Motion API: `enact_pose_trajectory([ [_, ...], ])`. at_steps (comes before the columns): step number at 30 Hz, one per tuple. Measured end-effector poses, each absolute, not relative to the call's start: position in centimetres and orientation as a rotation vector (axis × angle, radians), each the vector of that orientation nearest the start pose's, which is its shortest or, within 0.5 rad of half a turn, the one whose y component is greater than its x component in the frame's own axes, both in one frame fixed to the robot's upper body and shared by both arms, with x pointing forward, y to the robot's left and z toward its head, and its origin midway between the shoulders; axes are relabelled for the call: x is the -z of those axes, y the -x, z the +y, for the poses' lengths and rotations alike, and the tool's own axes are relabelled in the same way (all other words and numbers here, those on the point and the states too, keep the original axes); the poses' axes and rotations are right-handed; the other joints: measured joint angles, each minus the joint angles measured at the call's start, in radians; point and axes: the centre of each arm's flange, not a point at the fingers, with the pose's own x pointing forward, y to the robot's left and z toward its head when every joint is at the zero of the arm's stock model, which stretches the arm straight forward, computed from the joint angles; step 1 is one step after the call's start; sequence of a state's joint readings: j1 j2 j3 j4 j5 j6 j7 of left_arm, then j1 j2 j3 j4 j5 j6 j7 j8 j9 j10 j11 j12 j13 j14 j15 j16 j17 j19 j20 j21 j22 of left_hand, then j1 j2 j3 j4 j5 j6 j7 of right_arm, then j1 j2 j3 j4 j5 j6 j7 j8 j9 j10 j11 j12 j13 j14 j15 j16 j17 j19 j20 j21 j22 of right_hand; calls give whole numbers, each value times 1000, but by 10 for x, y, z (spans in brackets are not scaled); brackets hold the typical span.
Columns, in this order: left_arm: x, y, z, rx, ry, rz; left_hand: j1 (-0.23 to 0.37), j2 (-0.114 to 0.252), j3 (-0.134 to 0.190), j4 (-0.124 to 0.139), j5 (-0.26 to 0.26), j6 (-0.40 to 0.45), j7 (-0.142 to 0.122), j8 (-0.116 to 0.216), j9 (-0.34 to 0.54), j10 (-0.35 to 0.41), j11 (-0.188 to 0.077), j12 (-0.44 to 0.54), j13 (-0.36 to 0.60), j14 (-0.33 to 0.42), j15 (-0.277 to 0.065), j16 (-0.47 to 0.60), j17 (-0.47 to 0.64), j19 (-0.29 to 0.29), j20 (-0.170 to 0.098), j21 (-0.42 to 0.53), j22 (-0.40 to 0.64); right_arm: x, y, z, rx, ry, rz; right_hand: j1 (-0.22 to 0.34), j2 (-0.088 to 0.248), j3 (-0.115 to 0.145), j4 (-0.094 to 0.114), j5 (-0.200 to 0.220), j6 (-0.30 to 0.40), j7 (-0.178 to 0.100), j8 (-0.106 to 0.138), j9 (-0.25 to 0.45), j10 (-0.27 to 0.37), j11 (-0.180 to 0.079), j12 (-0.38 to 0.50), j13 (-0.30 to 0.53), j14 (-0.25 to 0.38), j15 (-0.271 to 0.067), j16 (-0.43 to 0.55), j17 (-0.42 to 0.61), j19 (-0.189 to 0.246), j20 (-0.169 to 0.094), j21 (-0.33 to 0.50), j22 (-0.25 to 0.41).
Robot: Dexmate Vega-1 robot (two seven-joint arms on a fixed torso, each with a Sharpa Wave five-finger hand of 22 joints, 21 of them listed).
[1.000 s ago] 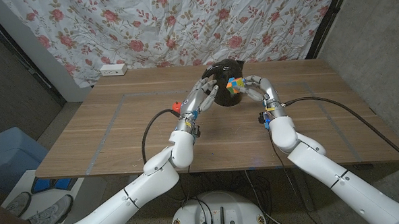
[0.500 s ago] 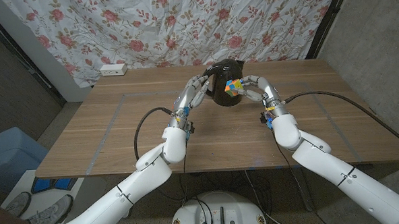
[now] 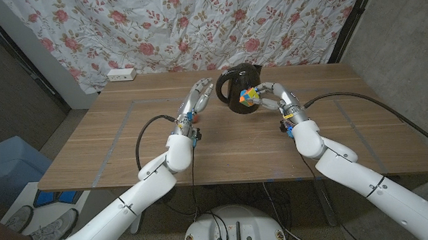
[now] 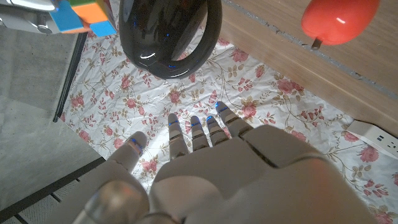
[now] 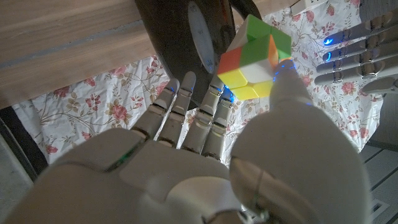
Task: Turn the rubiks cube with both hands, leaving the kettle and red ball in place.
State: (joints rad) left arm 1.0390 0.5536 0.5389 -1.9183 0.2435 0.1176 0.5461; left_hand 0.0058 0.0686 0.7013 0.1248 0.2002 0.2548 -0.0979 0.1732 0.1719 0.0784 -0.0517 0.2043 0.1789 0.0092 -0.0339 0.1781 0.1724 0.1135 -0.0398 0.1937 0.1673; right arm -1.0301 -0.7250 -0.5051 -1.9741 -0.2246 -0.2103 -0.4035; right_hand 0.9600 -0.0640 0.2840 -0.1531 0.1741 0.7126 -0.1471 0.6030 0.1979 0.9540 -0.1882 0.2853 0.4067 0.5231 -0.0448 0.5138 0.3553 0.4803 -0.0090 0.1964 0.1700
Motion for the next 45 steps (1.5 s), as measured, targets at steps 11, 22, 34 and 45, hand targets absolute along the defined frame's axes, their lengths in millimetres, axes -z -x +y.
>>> enact_pose_trajectory([
  [11,17,-543,174,-137,-581,-823,5,5,4,-4,0,-21,22,-3,0,0,0,0,0,0,0,0,0,5,6,0,0,10,-540,-191,88,969,-729,0,0,0,0,0,0,0,-4,0,0,0,-1,2,-3,-3,0,0,2,-2,0,0],
  [22,14,-556,196,-149,-524,-787,5,5,4,-4,0,-26,27,-3,0,0,0,0,0,0,0,0,0,5,6,0,0,5,-543,-187,73,1071,-692,0,0,0,0,0,-4,-4,-5,0,-5,-5,-4,4,-3,-3,-4,-3,2,-2,0,0],
  [34,11,-572,213,-148,-450,-760,5,5,4,-4,0,-32,32,-3,0,0,0,0,0,0,0,0,0,5,6,0,0,0,-543,-181,55,1160,-650,-3,3,0,0,4,-7,-7,-9,-1,-5,-5,-8,4,-3,-3,-8,0,35,-20,8,0],
  [45,10,-586,223,-147,-414,-749,5,5,4,-4,0,-32,32,-3,0,0,0,-5,0,0,0,0,0,5,6,0,0,-3,-541,-174,26,1233,-620,-5,5,-8,0,4,-13,-13,-17,0,-13,-13,-13,10,-3,-3,4,14,81,-12,27,5],
])
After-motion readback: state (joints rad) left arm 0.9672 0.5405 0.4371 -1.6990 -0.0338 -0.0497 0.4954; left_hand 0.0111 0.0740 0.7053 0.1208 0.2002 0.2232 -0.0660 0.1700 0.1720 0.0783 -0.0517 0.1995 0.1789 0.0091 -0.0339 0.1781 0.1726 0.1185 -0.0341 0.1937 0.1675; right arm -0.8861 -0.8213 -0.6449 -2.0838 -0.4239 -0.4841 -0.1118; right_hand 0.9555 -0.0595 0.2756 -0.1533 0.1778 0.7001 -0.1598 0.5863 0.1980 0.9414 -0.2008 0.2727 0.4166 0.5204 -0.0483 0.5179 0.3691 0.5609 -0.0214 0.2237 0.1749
